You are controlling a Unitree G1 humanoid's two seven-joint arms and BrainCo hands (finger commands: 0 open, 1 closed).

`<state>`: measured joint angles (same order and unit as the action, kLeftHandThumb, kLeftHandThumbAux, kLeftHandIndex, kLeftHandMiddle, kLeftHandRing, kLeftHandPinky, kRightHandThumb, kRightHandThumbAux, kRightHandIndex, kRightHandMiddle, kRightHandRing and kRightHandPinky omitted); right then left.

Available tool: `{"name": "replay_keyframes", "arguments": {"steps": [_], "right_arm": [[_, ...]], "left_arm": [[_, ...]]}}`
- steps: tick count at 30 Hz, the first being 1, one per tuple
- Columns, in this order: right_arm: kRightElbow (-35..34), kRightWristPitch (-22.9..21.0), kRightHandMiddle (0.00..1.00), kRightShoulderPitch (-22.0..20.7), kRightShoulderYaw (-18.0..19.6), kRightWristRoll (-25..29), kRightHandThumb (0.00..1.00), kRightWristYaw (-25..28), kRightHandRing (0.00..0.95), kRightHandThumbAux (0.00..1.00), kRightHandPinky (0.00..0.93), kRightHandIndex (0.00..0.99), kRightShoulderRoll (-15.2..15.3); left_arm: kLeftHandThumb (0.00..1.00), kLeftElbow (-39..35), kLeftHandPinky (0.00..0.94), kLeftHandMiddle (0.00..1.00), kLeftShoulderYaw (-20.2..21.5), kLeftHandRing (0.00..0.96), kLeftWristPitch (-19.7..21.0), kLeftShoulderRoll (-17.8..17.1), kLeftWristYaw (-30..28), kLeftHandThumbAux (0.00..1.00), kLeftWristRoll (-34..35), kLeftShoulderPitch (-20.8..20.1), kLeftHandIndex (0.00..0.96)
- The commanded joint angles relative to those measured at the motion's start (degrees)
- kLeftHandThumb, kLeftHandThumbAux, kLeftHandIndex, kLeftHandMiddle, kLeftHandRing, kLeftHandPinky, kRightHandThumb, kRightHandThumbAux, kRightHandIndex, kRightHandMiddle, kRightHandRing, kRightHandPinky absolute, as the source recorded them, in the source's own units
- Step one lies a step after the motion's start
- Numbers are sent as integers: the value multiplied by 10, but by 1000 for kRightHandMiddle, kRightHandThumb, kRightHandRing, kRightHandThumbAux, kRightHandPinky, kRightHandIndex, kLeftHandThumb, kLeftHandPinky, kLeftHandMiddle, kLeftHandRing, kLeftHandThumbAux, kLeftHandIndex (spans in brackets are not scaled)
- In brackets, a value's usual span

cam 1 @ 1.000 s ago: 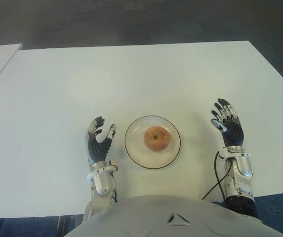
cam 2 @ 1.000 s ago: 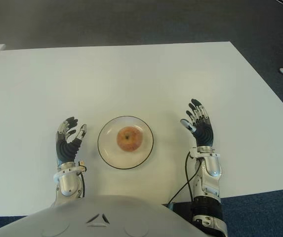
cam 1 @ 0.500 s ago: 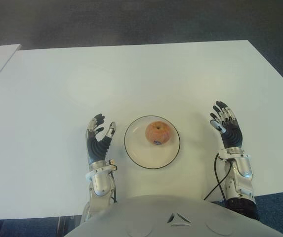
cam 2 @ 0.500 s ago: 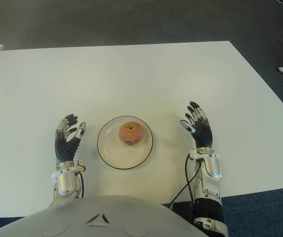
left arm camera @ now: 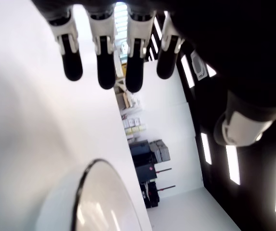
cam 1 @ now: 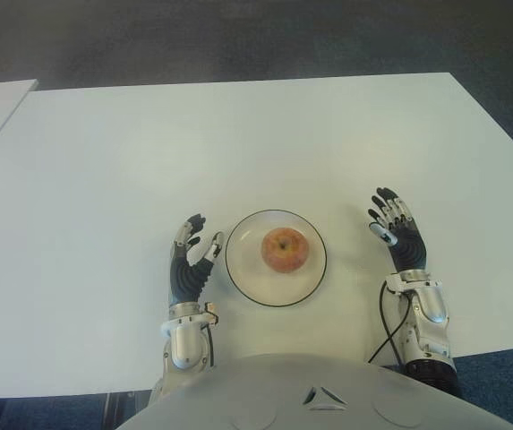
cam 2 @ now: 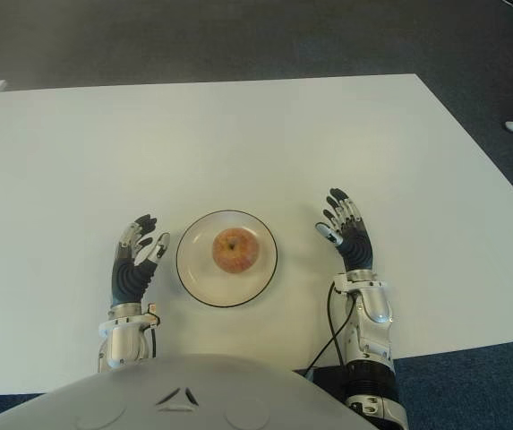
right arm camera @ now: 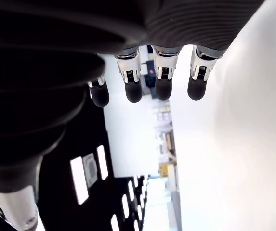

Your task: Put the apples into the plate.

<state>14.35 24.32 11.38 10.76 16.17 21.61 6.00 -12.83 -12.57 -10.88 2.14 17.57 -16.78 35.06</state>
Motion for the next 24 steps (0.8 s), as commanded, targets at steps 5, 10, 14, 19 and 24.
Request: {"name": "replay_keyframes", "arguments": {"steps": [5, 10, 14, 19, 24], "right_arm": [[-81, 37, 56, 79, -42, 27, 159, 31, 12, 653, 0, 96, -43], [-92, 37, 93, 73, -49, 37, 203, 34, 49, 665, 36, 113, -55], [-97, 30, 114, 75, -48, 40, 236, 33, 68, 671, 49, 124, -55], [-108, 17, 122, 80, -45, 38, 267, 21, 83, 674, 70, 119, -51], [-112, 22, 119, 83, -44, 38, 270, 23, 81, 674, 51, 113, -47]], "left_arm": [[52, 141, 154, 168, 11, 161, -82, -15, -22, 500, 31, -19, 148], [56, 180, 118, 127, 18, 119, -139, -29, -20, 498, 18, -38, 107], [53, 201, 120, 114, 24, 104, -168, -42, -28, 491, 21, -50, 88], [60, 225, 103, 101, 31, 87, -211, -57, -47, 490, 33, -60, 72], [70, 237, 111, 98, 31, 88, -235, -54, -43, 488, 25, -59, 69]]}}
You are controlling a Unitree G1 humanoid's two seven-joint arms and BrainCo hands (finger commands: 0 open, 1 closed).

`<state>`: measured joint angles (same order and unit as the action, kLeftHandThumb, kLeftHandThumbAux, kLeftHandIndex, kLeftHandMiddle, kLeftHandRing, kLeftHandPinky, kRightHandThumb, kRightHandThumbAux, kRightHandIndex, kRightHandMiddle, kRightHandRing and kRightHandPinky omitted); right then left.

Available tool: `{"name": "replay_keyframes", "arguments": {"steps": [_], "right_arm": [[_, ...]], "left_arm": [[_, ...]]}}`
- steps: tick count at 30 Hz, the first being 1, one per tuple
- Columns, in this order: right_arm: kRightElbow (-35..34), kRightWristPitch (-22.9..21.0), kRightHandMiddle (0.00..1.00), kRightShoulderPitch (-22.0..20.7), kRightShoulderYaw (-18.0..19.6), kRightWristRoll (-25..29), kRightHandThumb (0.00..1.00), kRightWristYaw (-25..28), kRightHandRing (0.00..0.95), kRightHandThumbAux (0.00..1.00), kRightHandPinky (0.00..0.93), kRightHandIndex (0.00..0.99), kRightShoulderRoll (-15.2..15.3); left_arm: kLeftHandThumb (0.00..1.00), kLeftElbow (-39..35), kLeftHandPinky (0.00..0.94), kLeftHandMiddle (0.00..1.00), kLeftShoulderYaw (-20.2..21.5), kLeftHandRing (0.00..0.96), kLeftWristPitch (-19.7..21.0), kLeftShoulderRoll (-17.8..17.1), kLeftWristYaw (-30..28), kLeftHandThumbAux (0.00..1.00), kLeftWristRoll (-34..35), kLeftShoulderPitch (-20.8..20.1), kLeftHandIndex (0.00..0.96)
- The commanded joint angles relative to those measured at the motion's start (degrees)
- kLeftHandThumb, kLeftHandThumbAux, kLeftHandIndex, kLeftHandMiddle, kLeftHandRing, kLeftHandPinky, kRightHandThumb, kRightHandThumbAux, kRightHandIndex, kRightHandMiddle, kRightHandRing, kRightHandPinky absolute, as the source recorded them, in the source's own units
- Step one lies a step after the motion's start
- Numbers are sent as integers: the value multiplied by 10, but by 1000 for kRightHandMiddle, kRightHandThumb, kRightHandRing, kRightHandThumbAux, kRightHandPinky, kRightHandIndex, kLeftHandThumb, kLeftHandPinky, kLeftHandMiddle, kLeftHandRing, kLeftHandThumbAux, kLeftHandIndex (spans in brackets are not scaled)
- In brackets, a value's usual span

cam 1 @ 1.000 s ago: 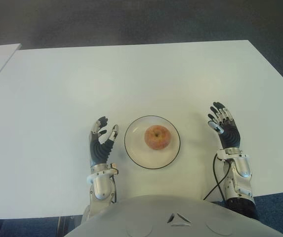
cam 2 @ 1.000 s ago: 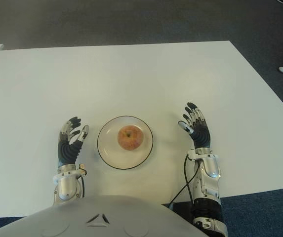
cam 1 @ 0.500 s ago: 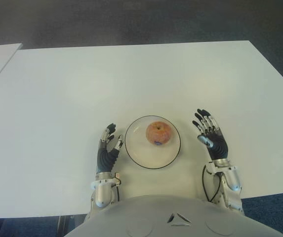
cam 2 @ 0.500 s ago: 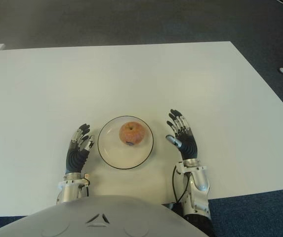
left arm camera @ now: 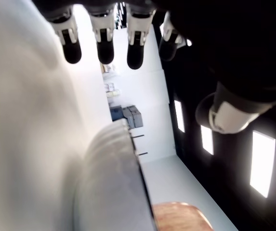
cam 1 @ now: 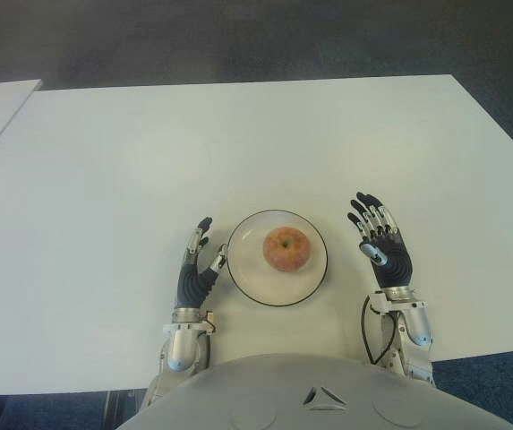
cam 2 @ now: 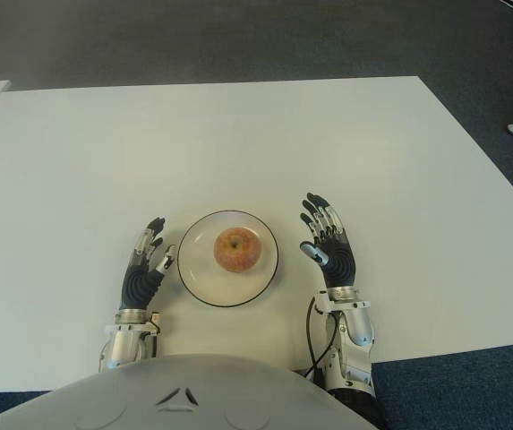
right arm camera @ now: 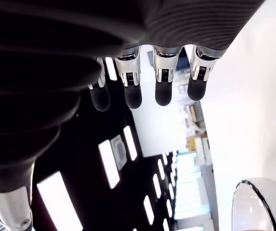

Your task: Put the apples into the plate.

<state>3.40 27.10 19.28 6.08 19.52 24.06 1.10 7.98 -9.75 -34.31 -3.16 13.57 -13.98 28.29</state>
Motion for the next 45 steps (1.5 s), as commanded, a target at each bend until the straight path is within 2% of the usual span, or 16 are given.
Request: {"name": "replay_keyframes", "arguments": {"steps": [1, 15, 19, 23, 29, 41, 45], "right_arm": [[-3, -5, 119, 5, 2, 5, 269, -1, 79, 674, 46, 111, 3], [1, -13, 76, 9, 11, 11, 188, 11, 30, 672, 8, 73, 27], [17, -21, 63, 5, 23, 12, 176, 15, 22, 672, 4, 67, 43], [19, 5, 46, 3, 19, 10, 155, 29, 5, 671, 0, 52, 39], [18, 10, 44, 6, 18, 13, 141, 34, 6, 672, 0, 48, 36], [16, 19, 87, 12, 19, 26, 207, 49, 50, 680, 41, 88, 31], [2, 2, 88, 26, 21, 10, 211, 35, 53, 686, 40, 88, 39]], "left_arm": [[71, 27, 109, 97, 1, 88, -3, 1, -2, 487, -6, 11, 69], [88, -29, 207, 158, -3, 165, -13, 46, 47, 474, -52, 46, 110], [100, -44, 231, 179, -4, 191, -10, 51, 45, 482, -48, 55, 120], [105, -61, 228, 191, -7, 204, 1, 53, 30, 483, -31, 68, 129], [106, -80, 217, 192, -10, 203, 13, 53, 21, 483, -26, 82, 131], [102, -109, 256, 216, -22, 229, 47, 66, 19, 487, -27, 107, 148], [93, -123, 253, 218, -29, 231, 56, 71, 23, 470, -28, 118, 148]]}}
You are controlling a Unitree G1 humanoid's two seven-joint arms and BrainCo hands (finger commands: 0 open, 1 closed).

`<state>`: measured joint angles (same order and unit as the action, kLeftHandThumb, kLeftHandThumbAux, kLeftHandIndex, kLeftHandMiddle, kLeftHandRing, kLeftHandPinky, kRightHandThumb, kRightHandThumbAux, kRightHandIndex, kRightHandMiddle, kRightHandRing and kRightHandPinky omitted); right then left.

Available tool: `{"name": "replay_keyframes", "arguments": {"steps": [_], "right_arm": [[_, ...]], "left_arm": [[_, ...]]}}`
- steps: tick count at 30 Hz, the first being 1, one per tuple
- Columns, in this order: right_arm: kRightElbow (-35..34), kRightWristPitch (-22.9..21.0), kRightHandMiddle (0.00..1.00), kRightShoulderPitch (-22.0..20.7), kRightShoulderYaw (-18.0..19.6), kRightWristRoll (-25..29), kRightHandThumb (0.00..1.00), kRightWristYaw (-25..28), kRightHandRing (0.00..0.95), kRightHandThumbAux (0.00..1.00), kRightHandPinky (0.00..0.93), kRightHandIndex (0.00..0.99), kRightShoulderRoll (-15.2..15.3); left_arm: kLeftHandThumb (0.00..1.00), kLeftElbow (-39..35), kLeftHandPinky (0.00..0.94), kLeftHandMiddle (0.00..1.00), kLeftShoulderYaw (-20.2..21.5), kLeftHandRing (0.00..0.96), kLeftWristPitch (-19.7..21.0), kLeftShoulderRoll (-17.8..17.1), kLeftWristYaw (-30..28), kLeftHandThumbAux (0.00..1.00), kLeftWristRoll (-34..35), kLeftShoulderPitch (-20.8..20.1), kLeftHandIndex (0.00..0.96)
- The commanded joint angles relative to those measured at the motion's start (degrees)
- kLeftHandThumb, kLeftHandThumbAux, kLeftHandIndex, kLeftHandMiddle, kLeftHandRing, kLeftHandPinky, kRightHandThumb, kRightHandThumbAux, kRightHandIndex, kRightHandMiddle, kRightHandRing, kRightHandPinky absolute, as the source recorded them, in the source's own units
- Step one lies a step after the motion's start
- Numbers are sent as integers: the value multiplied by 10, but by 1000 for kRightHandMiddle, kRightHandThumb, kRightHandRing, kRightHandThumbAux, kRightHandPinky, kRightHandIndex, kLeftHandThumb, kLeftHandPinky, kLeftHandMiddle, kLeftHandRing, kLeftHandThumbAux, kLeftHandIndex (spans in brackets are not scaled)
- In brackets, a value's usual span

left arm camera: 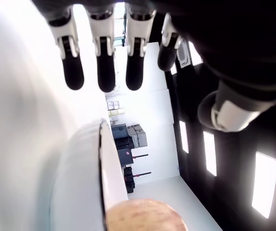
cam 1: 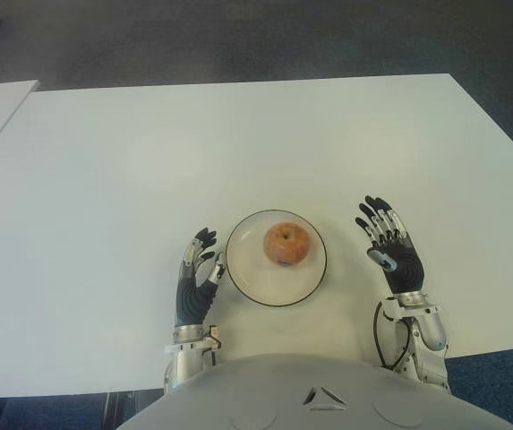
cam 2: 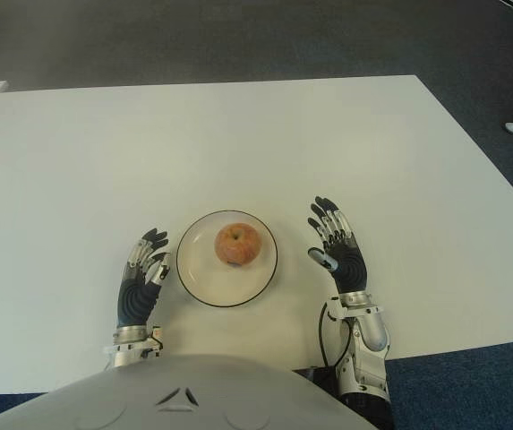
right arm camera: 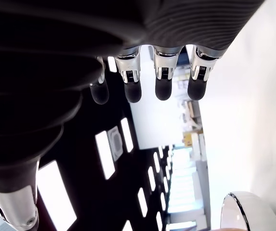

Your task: Put the apples into the plate.

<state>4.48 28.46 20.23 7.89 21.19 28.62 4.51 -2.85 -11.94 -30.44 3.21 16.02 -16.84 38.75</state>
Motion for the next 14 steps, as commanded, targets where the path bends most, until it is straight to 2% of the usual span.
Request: {"name": "replay_keyframes", "arguments": {"steps": [1, 8, 14], "right_arm": [[-12, -17, 85, 19, 4, -11, 207, -14, 50, 689, 34, 86, 7], [-30, -42, 61, 30, 2, -32, 159, -38, 23, 711, 3, 64, 18], [-54, -80, 52, 40, 3, -50, 143, -66, 15, 721, 0, 60, 30]], "left_arm": [[86, -19, 249, 218, -8, 231, 22, 9, -1, 461, 0, 16, 149], [39, -48, 199, 203, -18, 201, 61, 22, -1, 403, 7, 42, 142], [32, -52, 146, 158, -26, 155, 61, 25, 4, 375, 10, 50, 113]]}}
